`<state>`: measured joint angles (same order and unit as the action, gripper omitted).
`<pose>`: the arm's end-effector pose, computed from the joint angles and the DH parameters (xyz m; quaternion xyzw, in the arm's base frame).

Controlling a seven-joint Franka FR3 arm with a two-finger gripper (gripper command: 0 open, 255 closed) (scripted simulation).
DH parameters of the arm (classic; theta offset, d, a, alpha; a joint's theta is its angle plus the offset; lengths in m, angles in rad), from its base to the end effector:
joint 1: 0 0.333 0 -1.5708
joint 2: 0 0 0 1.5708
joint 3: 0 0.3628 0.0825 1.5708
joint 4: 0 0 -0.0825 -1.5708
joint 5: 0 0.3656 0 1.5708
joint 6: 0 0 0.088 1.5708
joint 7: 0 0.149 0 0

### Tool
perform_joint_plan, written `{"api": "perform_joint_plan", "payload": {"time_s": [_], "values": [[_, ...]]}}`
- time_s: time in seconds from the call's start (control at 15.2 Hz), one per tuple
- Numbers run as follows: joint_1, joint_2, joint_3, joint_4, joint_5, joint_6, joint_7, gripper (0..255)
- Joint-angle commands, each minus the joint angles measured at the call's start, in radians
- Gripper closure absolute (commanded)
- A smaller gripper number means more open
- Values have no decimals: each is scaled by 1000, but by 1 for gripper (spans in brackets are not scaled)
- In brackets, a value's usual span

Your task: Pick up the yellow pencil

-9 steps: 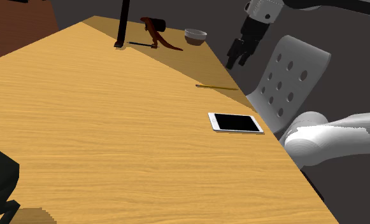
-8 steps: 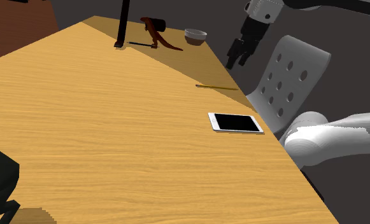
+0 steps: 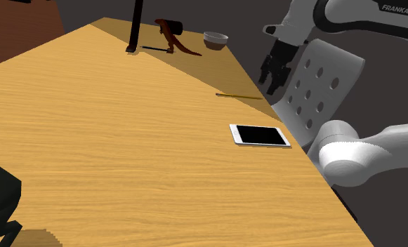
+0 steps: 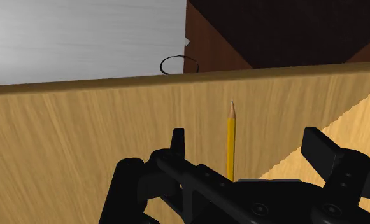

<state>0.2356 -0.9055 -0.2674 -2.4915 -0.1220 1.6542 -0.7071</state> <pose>0.2379 -0.0465 0.5447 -0.9243 -0.3783 -0.0379 0.0335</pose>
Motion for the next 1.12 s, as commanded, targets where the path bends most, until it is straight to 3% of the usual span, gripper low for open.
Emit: {"api": "perform_joint_plan", "payload": {"time_s": [0.0, 0.4, 0.46, 1.06], "values": [[9, -5, -15, -31, -10, 23, -35, 0], [2, -15, -26, -96, -21, 80, -37, 0], [3, -13, -26, -95, -21, 80, -37, 255], [2, -14, -26, -96, -21, 80, -37, 255]]}}
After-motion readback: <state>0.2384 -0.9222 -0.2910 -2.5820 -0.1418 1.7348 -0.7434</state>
